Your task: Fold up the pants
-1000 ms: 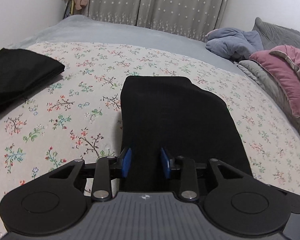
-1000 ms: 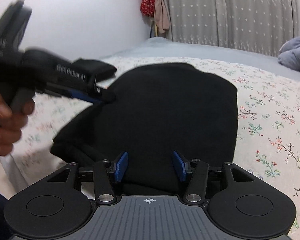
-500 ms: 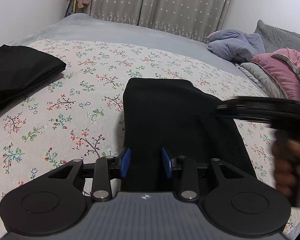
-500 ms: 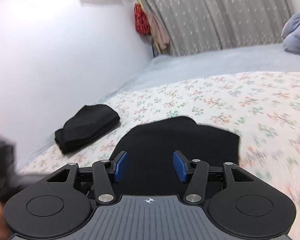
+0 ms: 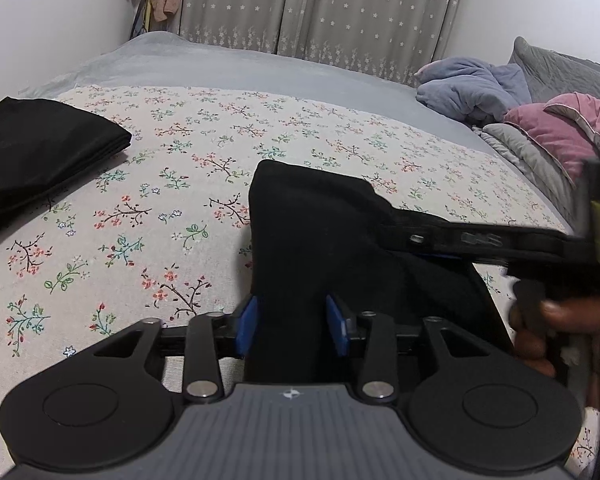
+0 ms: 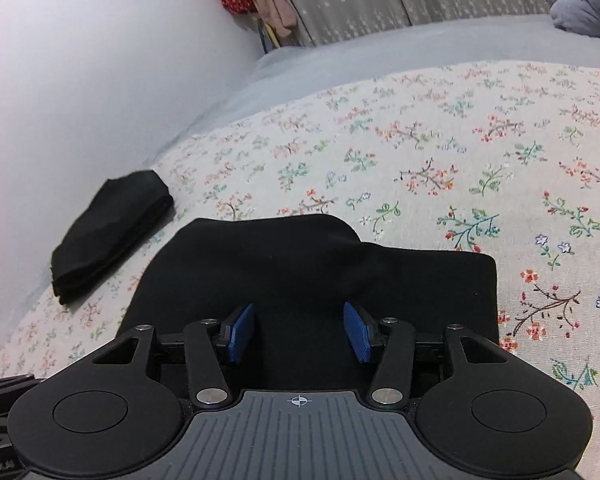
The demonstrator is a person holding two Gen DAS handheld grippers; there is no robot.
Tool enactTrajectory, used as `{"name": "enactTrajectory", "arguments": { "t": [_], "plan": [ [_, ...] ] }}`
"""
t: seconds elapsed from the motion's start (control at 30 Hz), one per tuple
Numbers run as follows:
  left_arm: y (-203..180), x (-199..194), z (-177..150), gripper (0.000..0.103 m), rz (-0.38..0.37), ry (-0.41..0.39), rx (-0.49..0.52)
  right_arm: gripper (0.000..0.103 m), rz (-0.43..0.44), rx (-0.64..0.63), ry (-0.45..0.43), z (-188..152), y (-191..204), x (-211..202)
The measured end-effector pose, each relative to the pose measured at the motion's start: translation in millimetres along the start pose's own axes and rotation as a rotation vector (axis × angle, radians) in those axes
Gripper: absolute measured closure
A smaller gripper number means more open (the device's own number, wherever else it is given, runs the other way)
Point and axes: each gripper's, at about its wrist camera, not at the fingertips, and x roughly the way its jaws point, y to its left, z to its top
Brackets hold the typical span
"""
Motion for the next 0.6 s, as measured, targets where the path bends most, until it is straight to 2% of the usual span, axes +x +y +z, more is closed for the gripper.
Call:
{"name": "enactTrajectory", "arguments": {
  "t": [0.07,0.17,0.2,0.23,0.3,0.37,0.47,0.53,0.6],
  "plan": [
    [4,0,1,0.045,-0.005,0.002,-0.013,0.049,0.004,-0.007,-0.019,4,2,-9],
    [11,-4,5,0.035,-0.018,0.009,-0.046,0.026,0.017,0.006,-0.068,-7,1,-38],
    [13,-5,7,0.031,-0.030,0.009,-0.063,0.022,0.028,0.026,-0.091,-12,-1,-52],
    [14,-6,8,0.028,-0.042,0.006,-0.078,0.022,0.037,0.045,-0.108,-16,-6,-62],
    [16,-8,10,0.012,-0.076,-0.012,-0.116,0.022,0.051,0.083,-0.128,-24,-17,-82],
    [18,-9,13,0.004,-0.126,-0.026,-0.150,0.021,0.042,0.120,-0.136,-30,-31,-97],
    [25,-8,14,0.000,-0.189,-0.031,-0.228,0.021,0.016,0.194,-0.135,-37,-57,-112],
    [32,-2,14,0.000,-0.191,-0.013,-0.279,0.021,0.023,0.243,-0.126,-43,-72,-116],
    [38,10,13,0.000,-0.180,0.040,-0.316,0.021,0.040,0.271,-0.113,-49,-79,-118]
  ]
}}
